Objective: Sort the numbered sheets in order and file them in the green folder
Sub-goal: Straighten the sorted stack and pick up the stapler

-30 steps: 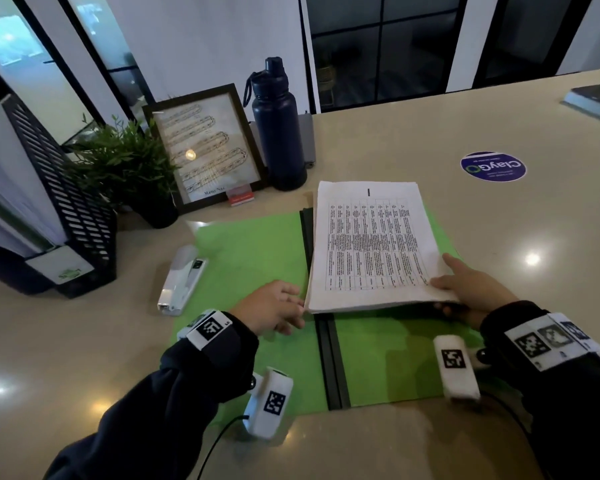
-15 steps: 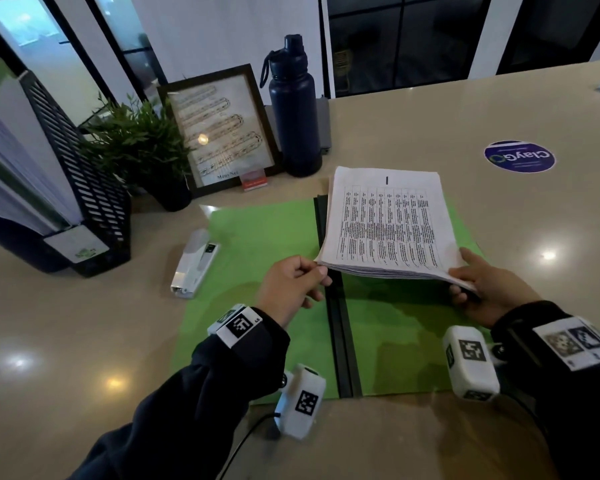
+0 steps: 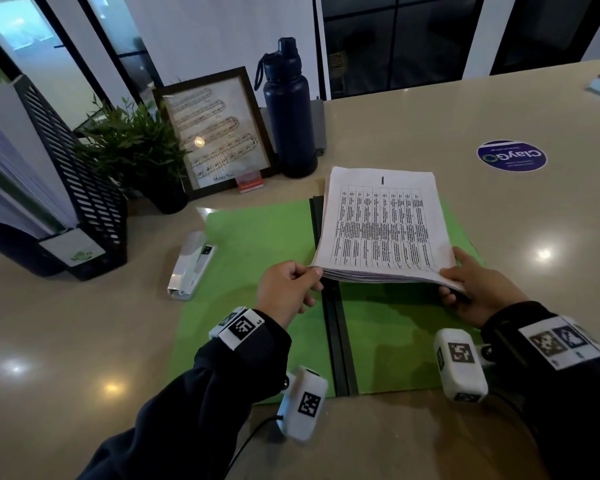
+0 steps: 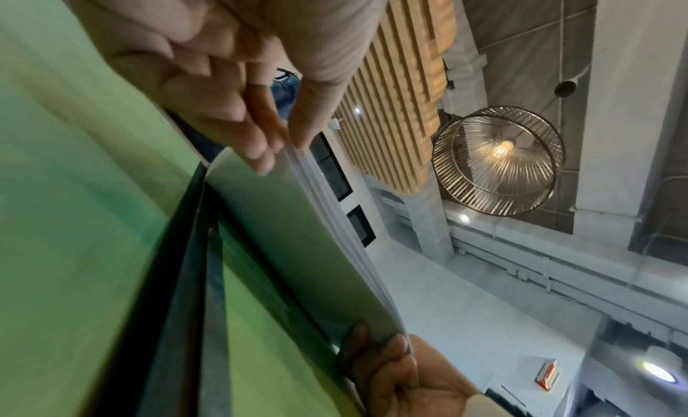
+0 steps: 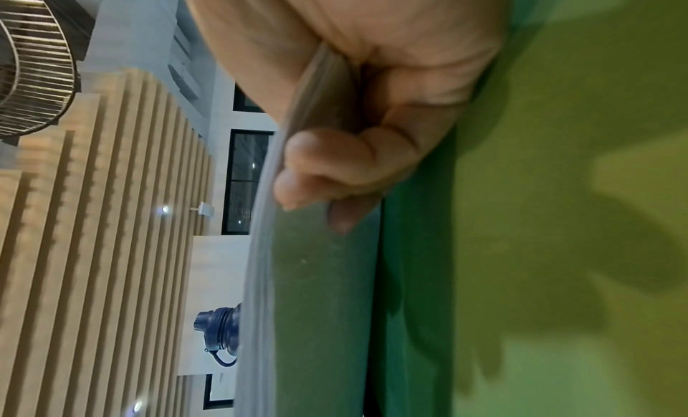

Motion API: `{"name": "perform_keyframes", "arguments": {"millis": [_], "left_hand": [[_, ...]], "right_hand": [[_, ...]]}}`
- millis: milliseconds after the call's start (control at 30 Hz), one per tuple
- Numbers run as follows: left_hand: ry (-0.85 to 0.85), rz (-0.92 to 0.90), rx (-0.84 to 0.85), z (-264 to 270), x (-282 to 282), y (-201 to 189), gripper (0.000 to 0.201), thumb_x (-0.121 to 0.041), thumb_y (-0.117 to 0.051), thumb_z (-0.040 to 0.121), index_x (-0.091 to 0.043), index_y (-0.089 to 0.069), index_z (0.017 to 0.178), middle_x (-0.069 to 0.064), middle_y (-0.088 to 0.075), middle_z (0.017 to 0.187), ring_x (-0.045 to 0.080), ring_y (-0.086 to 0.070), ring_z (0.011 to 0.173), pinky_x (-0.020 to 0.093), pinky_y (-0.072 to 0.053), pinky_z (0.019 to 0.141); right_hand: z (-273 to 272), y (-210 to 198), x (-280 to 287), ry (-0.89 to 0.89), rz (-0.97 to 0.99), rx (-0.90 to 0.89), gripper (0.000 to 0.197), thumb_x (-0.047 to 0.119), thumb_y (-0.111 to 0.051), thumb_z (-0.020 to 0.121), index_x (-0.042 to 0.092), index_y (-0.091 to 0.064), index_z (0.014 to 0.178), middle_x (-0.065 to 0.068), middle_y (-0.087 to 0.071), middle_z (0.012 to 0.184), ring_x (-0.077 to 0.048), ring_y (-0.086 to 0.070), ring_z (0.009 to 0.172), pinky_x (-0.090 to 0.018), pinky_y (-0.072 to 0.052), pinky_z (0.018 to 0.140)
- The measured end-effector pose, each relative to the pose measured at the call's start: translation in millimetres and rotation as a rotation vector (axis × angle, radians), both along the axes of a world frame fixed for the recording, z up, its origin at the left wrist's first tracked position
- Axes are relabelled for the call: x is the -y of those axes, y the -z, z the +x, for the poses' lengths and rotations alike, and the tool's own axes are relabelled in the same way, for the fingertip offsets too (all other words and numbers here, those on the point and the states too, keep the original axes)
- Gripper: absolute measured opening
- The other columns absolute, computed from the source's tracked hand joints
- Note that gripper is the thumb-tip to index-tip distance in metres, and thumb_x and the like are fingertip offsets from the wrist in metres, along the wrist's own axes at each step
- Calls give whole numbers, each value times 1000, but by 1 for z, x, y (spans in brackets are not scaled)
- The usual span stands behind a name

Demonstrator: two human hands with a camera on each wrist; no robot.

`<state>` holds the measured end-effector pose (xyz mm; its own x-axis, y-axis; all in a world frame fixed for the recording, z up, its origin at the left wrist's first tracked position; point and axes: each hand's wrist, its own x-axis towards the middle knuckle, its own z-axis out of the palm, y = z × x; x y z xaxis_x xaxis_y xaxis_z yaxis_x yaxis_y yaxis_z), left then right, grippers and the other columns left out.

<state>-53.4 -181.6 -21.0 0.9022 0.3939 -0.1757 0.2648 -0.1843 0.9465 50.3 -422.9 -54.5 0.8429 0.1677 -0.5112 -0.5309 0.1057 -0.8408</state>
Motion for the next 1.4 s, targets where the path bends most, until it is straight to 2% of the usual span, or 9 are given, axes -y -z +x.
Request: {"name": "perform_keyframes", "arguments": {"millis": [333, 533, 767, 867, 967, 1033, 1100, 1233, 1400], "left_hand": [[6, 56, 12, -1, -3, 6, 13, -3, -58, 85, -15, -57, 84, 0, -58, 73, 10, -52, 51, 21, -40, 45], [20, 6, 2, -1, -3, 6, 14, -13, -60, 87, -4, -57, 97, 8, -66, 86, 12, -53, 52, 22, -42, 47], [25, -4, -79, 4, -8, 11, 26, -27, -60, 89, -7, -51, 103, 6, -67, 88, 12, -56, 53, 22, -44, 46], [-8, -162, -238, 18, -19, 15, 39, -27, -62, 88, -7, -41, 115, 13, -62, 92, 16, -59, 55, 23, -46, 41], [81, -214, -344, 34, -31, 12, 33, -24, -61, 89, -2, -50, 111, 13, -63, 98, 22, -60, 77, 26, -56, 54], [154, -170, -393, 44, -36, 10, 52, -33, -69, 79, -2, -53, 118, 15, -60, 120, 29, -57, 106, 41, -51, 90], [221, -118, -413, 54, -37, 7, 53, -34, -68, 80, -5, -55, 122, 13, -54, 132, 31, -49, 122, 47, -33, 108], [348, 28, -401, 69, -30, -2, 31, -14, -58, 90, -1, -58, 118, 15, -60, 125, 24, -59, 104, 32, -45, 93], [430, 388, -343, 76, -30, -6, 41, -17, -52, 93, -14, -45, 133, 3, -56, 131, 23, -55, 112, 37, -43, 99]], "right_hand": [[-1, 0, 1, -31, -12, 30, 50, -3, -31, 96, 23, -31, 138, -10, -54, 87, -6, -43, 29, -12, -32, 29], [0, 3, 2, -45, -7, 34, 45, -4, -31, 96, 19, -34, 134, -11, -54, 87, -8, -44, 30, -14, -33, 28], [-6, 2, -1, -66, -180, 68, 68, 0, -44, 94, 31, -16, 148, -11, -54, 100, -21, -52, 46, -22, -43, 32], [-5, 4, -1, -149, -350, 139, 78, 2, -53, 90, 32, -12, 148, -12, -52, 125, -32, -61, 74, -39, -58, 57], [-6, -4, -1, -239, -509, 232, 86, -5, -53, 87, 28, -6, 150, -12, -51, 131, -31, -56, 106, -48, -46, 97], [-4, -7, 1, -269, -454, 233, 89, -15, -47, 84, 28, -7, 150, -13, -55, 121, -32, -58, 104, -48, -48, 93], [-7, -10, 1, -266, -382, 223, 85, -21, -41, 80, 31, -22, 144, -10, -59, 112, -27, -61, 94, -41, -53, 81], [-10, -12, 2, -348, -265, 203, 63, -21, -38, 73, 21, -49, 117, -10, -63, 116, -30, -60, 104, -49, -50, 91], [-8, -21, 5, -298, -51, 20, 24, 7, -40, 96, 15, -56, 113, -9, -66, 103, -25, -64, 87, -37, -58, 68]]}}
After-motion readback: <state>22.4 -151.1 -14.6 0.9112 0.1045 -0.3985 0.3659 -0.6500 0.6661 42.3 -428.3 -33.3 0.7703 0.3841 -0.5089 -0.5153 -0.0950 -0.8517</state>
